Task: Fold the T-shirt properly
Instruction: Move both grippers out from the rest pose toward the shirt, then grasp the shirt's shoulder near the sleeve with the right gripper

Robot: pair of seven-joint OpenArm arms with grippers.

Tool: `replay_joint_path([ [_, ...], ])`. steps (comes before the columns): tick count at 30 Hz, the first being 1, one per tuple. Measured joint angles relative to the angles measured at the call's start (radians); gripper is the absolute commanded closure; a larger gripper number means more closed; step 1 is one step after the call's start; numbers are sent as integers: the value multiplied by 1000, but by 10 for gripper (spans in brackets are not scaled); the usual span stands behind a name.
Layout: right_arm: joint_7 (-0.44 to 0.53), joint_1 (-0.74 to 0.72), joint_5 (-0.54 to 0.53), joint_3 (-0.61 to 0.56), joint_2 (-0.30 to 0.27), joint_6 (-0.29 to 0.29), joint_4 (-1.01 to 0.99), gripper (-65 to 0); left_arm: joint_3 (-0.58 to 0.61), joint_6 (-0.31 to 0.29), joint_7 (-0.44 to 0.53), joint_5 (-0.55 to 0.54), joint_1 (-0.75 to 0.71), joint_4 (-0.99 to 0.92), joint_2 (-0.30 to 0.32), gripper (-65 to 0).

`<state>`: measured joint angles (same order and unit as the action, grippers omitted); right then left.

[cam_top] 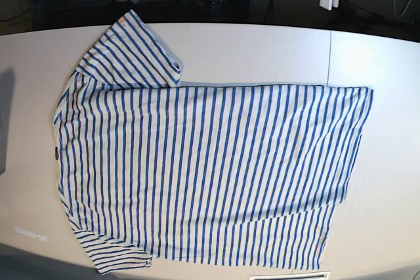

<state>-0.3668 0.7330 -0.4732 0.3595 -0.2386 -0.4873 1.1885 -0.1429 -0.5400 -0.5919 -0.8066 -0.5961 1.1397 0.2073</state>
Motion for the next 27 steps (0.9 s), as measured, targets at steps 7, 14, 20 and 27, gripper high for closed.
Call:
replay_joint_path([
  [7,-153,77,-159,0,-67,-3,244,-181,-63,-7,-72,-69,-72,243,26,-150],
  [14,-361,90,-339,57,-100,-3,464,-257,-82,-30,-252,-110,-138,469,69,-150],
  [20,-368,89,-401,127,-130,-3,598,-321,-156,-42,-256,-142,-189,622,80,-150],
  [27,-388,-19,-421,147,-127,-3,604,-325,-173,-42,-254,-142,-188,645,152,-150],
])
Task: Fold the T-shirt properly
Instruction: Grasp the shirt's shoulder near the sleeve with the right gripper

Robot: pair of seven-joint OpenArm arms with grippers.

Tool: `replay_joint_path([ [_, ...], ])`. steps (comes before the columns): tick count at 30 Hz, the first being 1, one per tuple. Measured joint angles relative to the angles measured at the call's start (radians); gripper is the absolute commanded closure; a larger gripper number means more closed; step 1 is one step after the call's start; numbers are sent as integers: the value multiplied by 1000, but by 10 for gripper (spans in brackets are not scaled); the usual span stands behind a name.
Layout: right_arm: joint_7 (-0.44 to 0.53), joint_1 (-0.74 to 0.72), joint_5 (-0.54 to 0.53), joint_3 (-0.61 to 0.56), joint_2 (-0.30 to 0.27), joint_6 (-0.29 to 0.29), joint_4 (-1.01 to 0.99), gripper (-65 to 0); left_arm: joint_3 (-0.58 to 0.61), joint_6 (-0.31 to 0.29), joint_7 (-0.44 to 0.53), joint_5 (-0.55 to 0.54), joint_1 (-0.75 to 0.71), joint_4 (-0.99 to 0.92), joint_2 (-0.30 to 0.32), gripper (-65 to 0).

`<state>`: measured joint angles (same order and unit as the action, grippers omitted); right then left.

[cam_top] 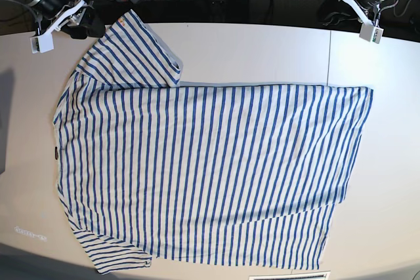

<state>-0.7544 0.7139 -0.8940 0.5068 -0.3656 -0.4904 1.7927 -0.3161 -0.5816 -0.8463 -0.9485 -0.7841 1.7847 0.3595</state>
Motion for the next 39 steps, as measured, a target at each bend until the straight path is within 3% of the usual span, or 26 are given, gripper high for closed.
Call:
replay_joint_path([
  [10,-9,-99,-24,2,12,0,-117,-347,1,0,-14,1,-5,0,39,-150],
  [21,29,-203,-156,5,34,-28,-348,-347,1,0,-14,1,-8,0,43,-150],
  [29,64,-225,-175,-95,71,-38,-375,-347,-2,0,-14,-26,-8,0,42,-150],
  [34,77,-229,-175,-131,103,-47,-370,-347,-70,-1,-18,-82,-8,0,49,-150],
  [39,77,-230,-167,-131,102,-48,-370,-344,-126,-26,-22,-148,-5,1,100,-150],
])
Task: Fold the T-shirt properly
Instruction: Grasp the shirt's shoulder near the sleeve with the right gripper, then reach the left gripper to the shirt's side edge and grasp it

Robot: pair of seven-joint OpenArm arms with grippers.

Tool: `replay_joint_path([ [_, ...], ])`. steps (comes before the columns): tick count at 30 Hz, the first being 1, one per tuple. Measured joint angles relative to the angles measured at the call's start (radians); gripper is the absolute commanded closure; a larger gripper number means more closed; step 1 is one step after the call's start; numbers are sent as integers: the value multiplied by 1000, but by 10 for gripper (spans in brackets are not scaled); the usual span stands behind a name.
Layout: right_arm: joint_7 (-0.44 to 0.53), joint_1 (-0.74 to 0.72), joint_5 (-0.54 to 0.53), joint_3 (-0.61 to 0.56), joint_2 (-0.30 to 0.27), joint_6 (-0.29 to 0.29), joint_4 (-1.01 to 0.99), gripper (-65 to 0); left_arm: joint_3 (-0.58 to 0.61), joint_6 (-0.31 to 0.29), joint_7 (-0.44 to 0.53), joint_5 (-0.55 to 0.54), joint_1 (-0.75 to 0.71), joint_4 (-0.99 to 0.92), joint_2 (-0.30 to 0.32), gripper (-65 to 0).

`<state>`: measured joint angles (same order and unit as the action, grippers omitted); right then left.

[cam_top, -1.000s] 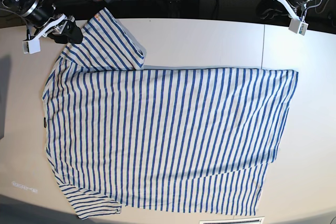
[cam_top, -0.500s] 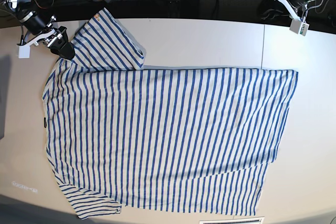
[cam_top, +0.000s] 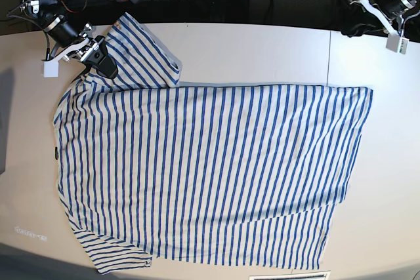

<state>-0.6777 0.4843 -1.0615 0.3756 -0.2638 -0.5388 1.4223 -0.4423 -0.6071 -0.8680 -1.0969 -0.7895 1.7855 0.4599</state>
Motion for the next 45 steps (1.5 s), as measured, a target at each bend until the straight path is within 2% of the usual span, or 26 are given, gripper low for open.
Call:
replay_joint_path([
  [1,0,0,1,0,0,0,0,-342,-8,-1,0,-16,1,0,11,-150],
  [3,0,-1,11,0,0,-1,0,-269,-23,-3,-4,-30,12,8,28,-150],
  [7,-37,-26,116,-4,0,-4,5,0,-26,-4,-4,-35,75,19,70,-150],
  [15,-45,-64,150,-5,0,-3,3,0,-28,-6,-3,-26,146,19,131,-150],
  [26,-75,-63,166,-4,-19,-1,25,0,-28,-6,12,-21,150,19,137,-150],
  [29,-75,-63,172,-4,-22,-1,27,0,1,23,-4,-37,149,18,169,-151],
  [34,-75,-63,182,-4,-34,-1,29,0,15,26,46,-37,158,-17,209,-151],
  [41,-74,-63,187,-4,-38,-1,31,0,24,41,77,-61,279,-248,219,-151],
  [45,-68,-63,188,-4,-39,-1,31,0,97,46,108,-68,423,-446,227,-151],
])
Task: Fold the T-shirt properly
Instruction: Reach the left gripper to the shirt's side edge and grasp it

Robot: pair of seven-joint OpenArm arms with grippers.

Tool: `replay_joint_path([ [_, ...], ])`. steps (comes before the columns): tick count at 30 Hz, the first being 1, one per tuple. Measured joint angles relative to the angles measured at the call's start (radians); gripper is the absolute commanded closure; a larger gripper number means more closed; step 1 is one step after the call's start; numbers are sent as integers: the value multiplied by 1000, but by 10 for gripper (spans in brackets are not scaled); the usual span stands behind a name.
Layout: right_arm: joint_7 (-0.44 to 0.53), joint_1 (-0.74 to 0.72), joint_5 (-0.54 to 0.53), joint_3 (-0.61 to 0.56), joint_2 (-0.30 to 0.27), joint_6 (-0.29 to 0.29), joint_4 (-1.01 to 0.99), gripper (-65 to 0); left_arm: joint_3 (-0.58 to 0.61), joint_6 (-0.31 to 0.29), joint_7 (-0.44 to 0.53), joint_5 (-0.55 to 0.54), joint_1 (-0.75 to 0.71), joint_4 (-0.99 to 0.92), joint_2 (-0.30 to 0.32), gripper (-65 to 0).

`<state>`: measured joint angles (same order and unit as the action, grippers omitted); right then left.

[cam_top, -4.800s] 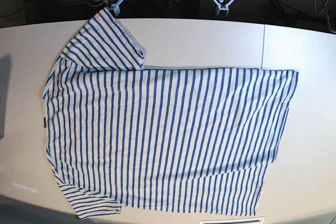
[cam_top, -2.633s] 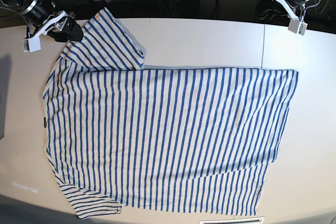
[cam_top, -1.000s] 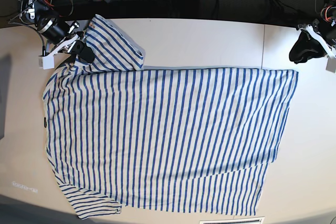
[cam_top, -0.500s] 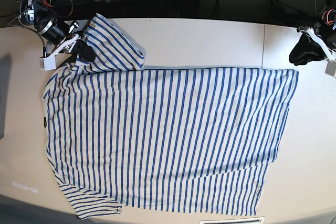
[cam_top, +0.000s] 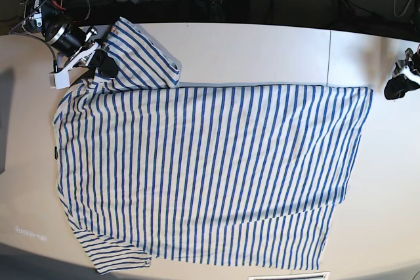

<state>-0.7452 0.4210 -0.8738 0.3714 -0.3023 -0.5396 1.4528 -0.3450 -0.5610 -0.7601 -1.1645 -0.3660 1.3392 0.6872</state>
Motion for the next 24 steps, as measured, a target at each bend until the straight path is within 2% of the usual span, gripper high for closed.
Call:
replay_joint_path([
  [3,0,0,2,0,0,0,0,0,52,0,39,30,101,-111,3,-151],
  [7,1,0,8,0,0,0,0,0,53,0,50,135,130,-151,5,-151],
  [11,1,0,8,0,0,0,0,0,53,0,45,142,128,-151,5,-151],
  [13,1,0,8,0,0,0,0,0,53,-3,11,138,128,-150,5,-152],
  [14,1,0,8,0,0,0,0,0,53,-21,-13,116,127,-149,5,-167],
  [15,1,0,8,0,0,0,0,0,53,-47,-46,86,127,-148,5,-211],
  [17,1,0,8,0,0,0,0,0,53,-104,-127,-16,128,-146,11,-350],
  [18,1,0,8,0,0,0,0,0,53,-106,-150,-53,128,-143,16,-403],
  [19,1,0,8,0,0,0,0,0,53,-106,-153,-67,128,-143,20,-427],
  [24,1,0,8,0,0,0,0,0,55,-106,-161,-106,138,-143,45,-429],
])
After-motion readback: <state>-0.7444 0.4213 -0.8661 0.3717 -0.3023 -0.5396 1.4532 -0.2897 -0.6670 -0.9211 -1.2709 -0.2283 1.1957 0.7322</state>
